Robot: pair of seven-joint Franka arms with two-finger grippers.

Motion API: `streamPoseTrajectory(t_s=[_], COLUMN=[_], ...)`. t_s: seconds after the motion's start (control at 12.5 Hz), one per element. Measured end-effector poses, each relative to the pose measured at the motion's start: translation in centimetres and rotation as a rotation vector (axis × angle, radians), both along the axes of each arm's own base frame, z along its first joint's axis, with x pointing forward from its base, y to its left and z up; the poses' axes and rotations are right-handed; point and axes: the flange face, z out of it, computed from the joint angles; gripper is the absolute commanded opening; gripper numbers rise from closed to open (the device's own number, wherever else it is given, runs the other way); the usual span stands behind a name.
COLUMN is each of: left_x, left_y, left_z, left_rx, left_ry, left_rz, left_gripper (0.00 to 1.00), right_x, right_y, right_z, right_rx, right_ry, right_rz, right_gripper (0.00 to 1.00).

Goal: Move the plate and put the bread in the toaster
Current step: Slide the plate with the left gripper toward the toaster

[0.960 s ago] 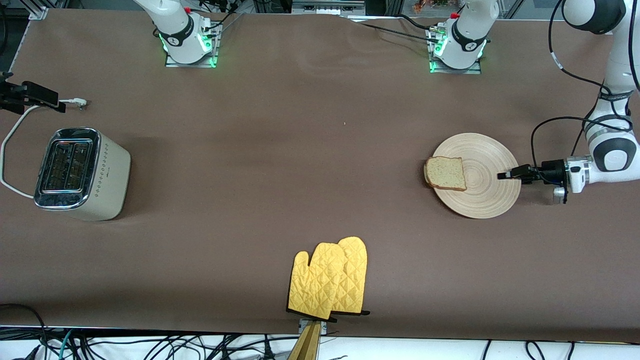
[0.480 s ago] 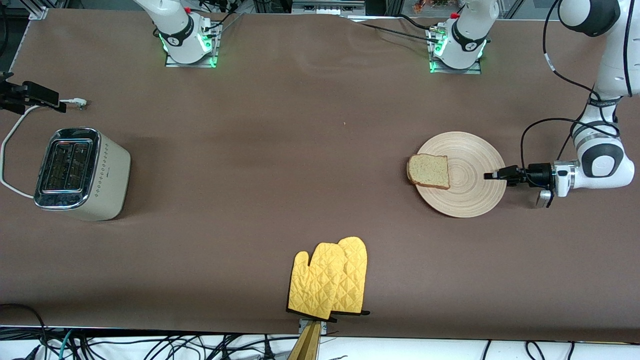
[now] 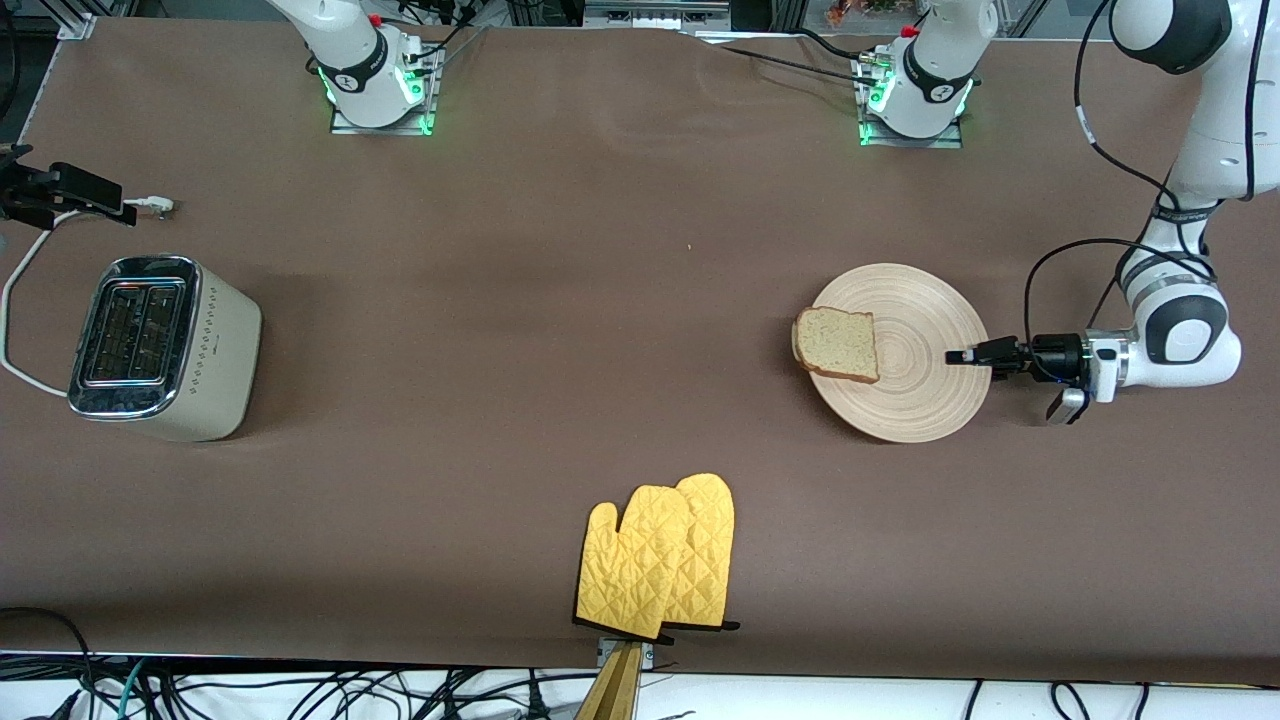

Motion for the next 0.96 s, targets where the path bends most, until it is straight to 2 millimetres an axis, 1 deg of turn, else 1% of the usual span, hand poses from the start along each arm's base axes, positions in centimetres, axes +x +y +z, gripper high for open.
streamPoseTrajectory(t_s=[0.16, 0.32, 0.56, 0.8, 0.96], left_x=[1.3, 2.9, 4.5, 6.7, 7.3], left_y=[-4.0, -9.0, -17.8, -26.4, -32.2], left_z=[0.5, 1.5, 2.6, 4.3, 5.1], left_rx=[-0.016, -0.026, -0.012, 0.059, 0.082], left_ry=[0.042, 0.109, 0.175, 0.223, 0.219], left_rz=[-0.024, -0.039, -0.077, -0.025, 0.028], left_gripper=[0.00, 0.00, 0.00, 0.00, 0.00], right_x=[0.0, 0.0, 0.0, 0.0, 0.0], right_y=[0.0, 0.0, 0.1, 0.1, 0.1], right_z=[0.0, 0.0, 0.0, 0.0, 0.0], right_rx=[0.000, 0.000, 0.000, 0.001, 0.001], right_ry=[0.000, 0.000, 0.000, 0.000, 0.000], right_rz=[0.000, 0.001, 0.001, 0.001, 0.002], right_gripper=[1.00, 1.00, 1.00, 1.00, 1.00])
